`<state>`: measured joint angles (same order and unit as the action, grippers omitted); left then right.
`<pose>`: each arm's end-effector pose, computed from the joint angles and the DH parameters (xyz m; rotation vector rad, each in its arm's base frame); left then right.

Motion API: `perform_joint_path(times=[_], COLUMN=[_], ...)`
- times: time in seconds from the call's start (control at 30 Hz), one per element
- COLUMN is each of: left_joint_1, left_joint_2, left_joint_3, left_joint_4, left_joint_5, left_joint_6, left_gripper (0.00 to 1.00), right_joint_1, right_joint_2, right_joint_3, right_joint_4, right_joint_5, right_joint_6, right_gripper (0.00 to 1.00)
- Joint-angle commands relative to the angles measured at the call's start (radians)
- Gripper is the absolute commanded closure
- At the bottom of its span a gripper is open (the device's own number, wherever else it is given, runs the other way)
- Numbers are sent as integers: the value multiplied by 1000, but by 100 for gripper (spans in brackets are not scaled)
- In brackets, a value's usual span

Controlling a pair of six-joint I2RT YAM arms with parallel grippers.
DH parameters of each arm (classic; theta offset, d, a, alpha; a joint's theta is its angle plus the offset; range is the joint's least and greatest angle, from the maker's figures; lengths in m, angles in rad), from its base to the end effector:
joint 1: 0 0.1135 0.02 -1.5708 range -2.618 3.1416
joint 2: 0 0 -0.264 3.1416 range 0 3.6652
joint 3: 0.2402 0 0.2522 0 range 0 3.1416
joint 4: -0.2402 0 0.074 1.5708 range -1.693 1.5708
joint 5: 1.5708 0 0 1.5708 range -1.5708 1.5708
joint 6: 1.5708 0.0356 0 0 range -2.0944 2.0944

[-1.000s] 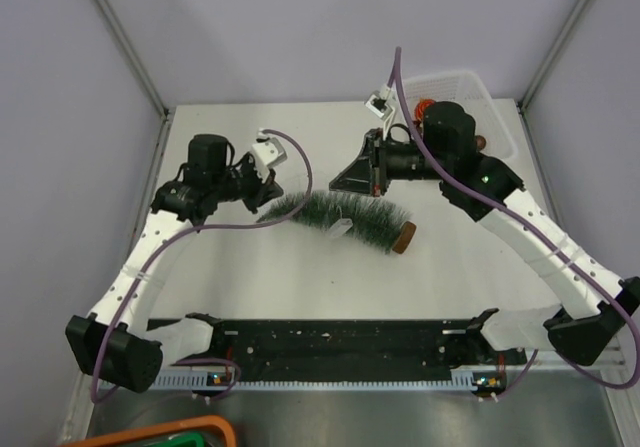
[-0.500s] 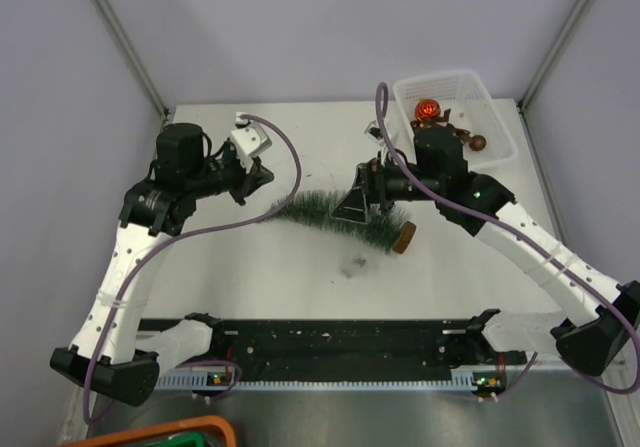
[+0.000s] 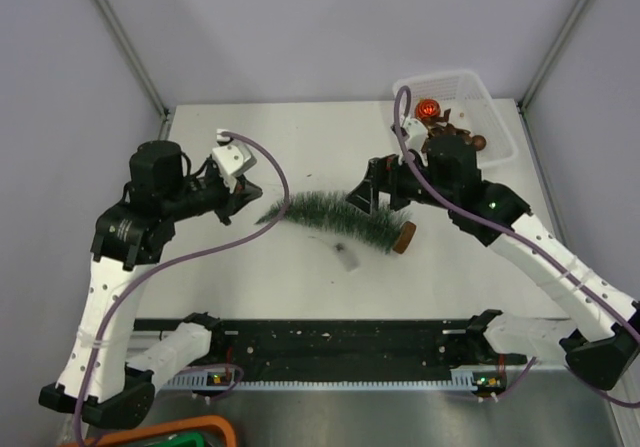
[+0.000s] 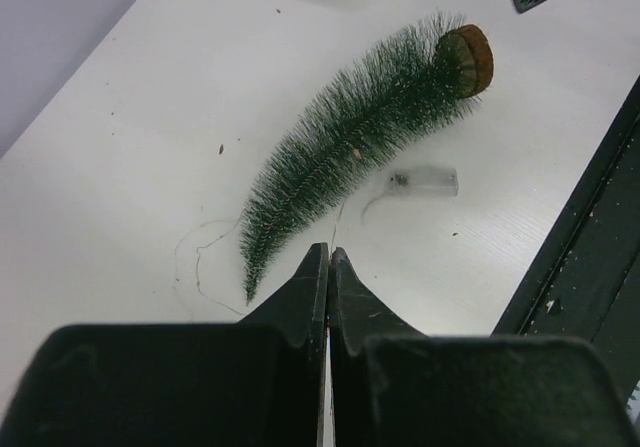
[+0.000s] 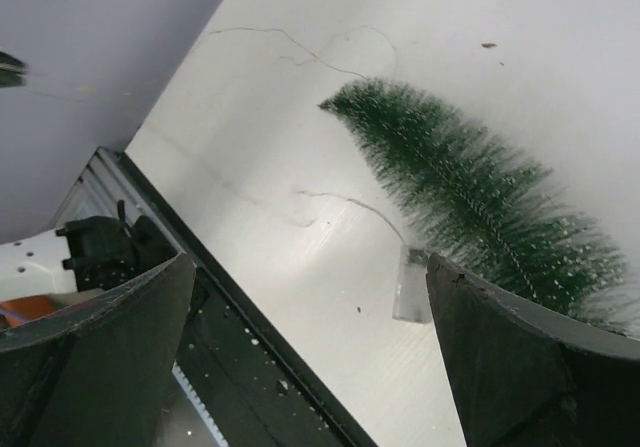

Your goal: Decorate the small christmas tree

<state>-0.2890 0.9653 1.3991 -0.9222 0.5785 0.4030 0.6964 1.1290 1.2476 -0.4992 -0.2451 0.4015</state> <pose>0.1463 -0.0638 0.4393 1.0051 1.7432 -0.5207 0.1817 0.1632 0.4004 -0.4721 2.0108 0.9433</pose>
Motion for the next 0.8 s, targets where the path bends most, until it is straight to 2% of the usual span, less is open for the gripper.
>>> perform_joint_path(times=[0.0,0.17,0.23,0.37,0.5,0.6,0.77], left_joint_1=[-2,-1,-2,-1,-2,-2,-2], left_joint_2=[-28,-46,-51,-53,-48,-51,-50], left_joint_3=[101,155,176,224,270,268,258], left_joint_4=[-44,-70,-73,-76,-70,-61,-55], left_joint_5=[30,41,37,32,23,18,12], left_joint_6=[-3,-15,-18,-23,-35,-41,-52], left_gripper=[100,100,100,100,100,100,100], right_joint_1=[-6,-23,-29,-28,-9,87,238], right_joint_2=[-23,-60,-64,-89,-124,-111,15], right_joint_3=[-60,-128,-155,-215,-289,-347,-378], right_joint_4=[-19,-79,-104,-55,140,302,480], right_joint_5=[125,349,374,291,71,37,27], right_joint_6=[8,48,62,71,85,79,69], right_gripper=[2,2,1,1,3,5,11])
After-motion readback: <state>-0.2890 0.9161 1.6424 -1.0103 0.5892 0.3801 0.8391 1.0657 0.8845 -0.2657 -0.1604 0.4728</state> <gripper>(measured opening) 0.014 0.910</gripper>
